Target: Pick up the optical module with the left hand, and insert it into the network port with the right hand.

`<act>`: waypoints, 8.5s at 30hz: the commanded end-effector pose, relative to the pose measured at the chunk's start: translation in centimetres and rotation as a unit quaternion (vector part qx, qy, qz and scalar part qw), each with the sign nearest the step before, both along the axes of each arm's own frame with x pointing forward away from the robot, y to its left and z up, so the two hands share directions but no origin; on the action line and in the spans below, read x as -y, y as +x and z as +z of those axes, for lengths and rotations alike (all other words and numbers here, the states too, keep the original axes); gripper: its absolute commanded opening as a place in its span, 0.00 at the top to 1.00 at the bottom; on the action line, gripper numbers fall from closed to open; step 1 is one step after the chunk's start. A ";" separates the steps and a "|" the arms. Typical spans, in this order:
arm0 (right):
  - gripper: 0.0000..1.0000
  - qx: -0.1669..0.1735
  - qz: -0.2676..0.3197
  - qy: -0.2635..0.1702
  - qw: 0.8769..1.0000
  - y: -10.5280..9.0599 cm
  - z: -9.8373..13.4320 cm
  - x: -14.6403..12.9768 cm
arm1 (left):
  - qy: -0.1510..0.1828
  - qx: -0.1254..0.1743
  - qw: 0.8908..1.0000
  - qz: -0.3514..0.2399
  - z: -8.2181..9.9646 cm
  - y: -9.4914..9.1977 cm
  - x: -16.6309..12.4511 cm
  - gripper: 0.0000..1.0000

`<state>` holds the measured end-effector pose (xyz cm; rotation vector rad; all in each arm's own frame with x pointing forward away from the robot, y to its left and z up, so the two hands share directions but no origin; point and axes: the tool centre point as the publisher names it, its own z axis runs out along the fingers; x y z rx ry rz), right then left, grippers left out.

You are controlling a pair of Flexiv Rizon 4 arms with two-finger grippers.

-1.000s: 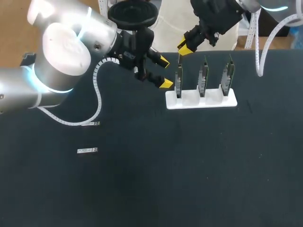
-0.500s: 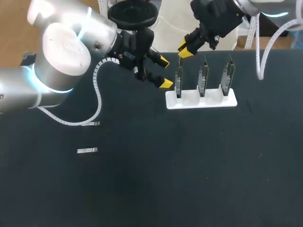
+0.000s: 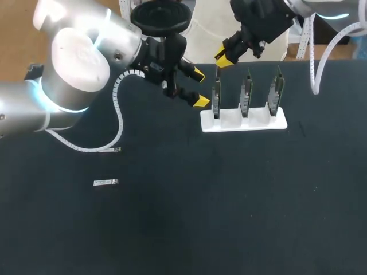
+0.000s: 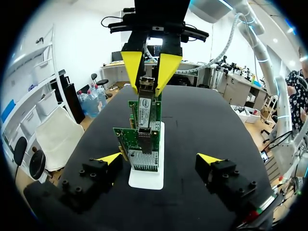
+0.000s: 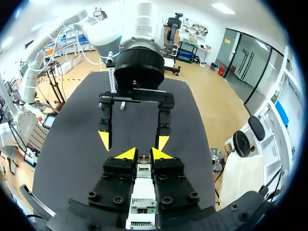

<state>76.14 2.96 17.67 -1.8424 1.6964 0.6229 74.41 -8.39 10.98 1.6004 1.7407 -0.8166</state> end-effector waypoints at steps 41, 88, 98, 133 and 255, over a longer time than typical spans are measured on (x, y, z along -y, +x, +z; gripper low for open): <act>1.00 -0.003 0.017 -0.012 1.000 -0.2 -0.3 0.1 | 0.001 0.000 1.000 0.001 0.0 0.0 0.0 0.00; 1.00 -0.005 0.002 0.001 1.000 -0.3 -0.2 0.3 | 0.001 0.000 1.000 0.001 0.0 0.0 0.0 0.00; 1.00 -0.006 -0.003 0.001 1.000 -0.3 -0.4 0.2 | 0.001 0.000 1.000 0.001 0.0 0.0 0.0 0.00; 1.00 -0.007 -0.004 -0.002 1.000 0.0 -0.7 0.2 | 0.001 0.000 1.000 0.001 0.0 0.0 0.0 0.00; 1.00 -0.077 -0.016 0.022 0.997 0.7 -4.0 -0.2 | 0.001 0.000 1.000 0.001 0.0 0.0 0.0 0.00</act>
